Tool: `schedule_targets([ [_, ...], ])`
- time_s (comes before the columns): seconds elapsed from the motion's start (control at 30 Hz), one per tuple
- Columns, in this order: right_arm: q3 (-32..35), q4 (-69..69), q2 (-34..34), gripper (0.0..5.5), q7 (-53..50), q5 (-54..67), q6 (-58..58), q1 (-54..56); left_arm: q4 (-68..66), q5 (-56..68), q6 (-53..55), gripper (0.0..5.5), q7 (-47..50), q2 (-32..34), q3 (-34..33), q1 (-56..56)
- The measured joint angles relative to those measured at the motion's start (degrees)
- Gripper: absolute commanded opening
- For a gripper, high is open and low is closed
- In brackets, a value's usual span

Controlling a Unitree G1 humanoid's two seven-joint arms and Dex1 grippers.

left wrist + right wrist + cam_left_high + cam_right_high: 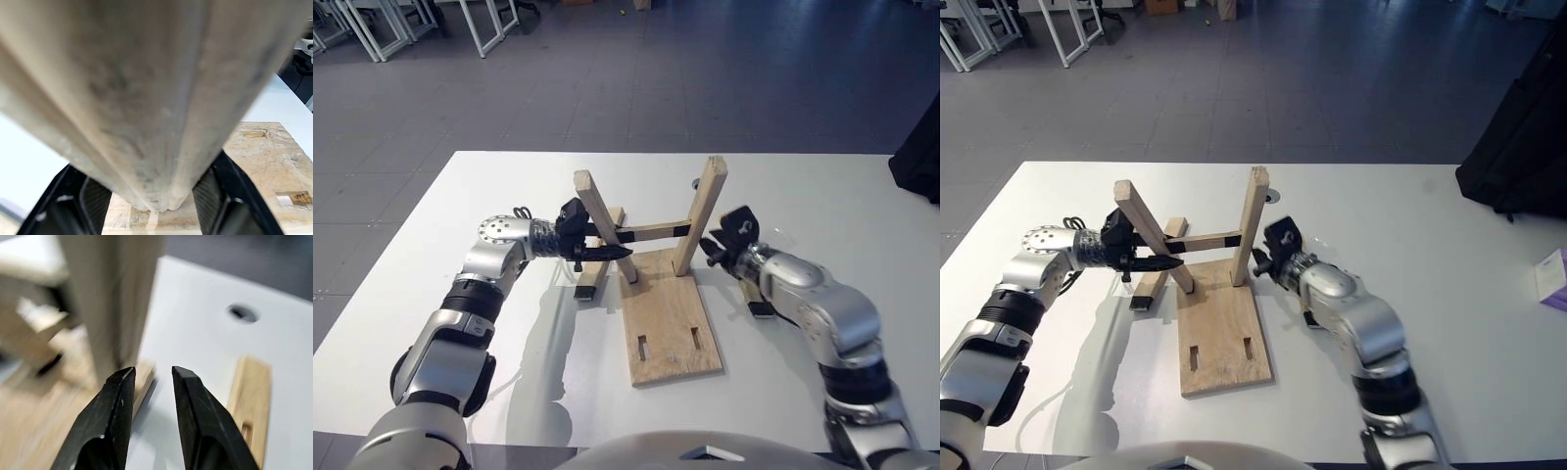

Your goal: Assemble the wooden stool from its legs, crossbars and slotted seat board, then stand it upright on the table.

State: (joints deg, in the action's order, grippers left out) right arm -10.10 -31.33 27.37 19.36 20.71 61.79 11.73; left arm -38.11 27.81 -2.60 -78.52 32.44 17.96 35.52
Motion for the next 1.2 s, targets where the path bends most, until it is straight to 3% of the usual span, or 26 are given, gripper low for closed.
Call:
schedule_targets([
  [0.03,0.12,-2.43,6.58,1.36,5.54,2.27,1.37,-3.74,-0.66,-0.04,-0.23,2.03,0.0,-0.68,0.08,0.37],
  [0.1,-0.49,-5.98,13.16,1.36,12.53,6.04,2.8,-7.49,-1.81,-1.02,-0.4,2.03,-0.01,-1.67,0.09,1.2],
  [0.27,-7.0,-8.65,11.1,1.36,14.07,8.34,2.63,-9.54,-4.17,-3.24,-1.26,2.03,-0.39,-4.38,0.09,3.33],
  [0.37,-7.59,-8.4,10.92,1.36,13.57,7.93,1.24,-10.29,-5.41,-4.76,-1.31,2.03,-1.16,-5.33,0.1,4.75],
  [0.43,-7.62,-7.74,10.93,1.33,13.26,7.41,0.22,-10.28,-6.26,-6.27,-1.77,2.63,-1.58,-5.68,-0.02,5.55],
  [0.67,-9.1,-7.95,8.71,1.33,10.37,6.17,-1.82,-11.52,-9.09,-14.83,-3.94,3.6,-2.32,-5.05,-0.73,7.6],
  [0.83,-9.53,-7.84,7.43,1.33,8.74,5.84,-2.81,-12.34,-8.5,-20.7,-4.08,4.34,-3.57,2.08,-1.77,9.16],
  [0.9,-9.65,-8.0,6.97,1.33,8.05,5.82,-2.91,-12.74,-5.51,-22.61,-0.31,4.34,-3.57,6.6,-2.06,9.32],
  [1.03,-9.76,-8.45,5.95,1.33,6.51,5.82,-3.09,-13.63,5.12,-15.2,22.11,3.81,-2.96,9.79,-9.4,15.59],
  [1.2,-10.1,-8.57,5.01,1.33,5.23,5.81,-3.21,-14.1,16.66,-3.64,43.09,2.82,27.33,1.32,-28.71,27.64],
])
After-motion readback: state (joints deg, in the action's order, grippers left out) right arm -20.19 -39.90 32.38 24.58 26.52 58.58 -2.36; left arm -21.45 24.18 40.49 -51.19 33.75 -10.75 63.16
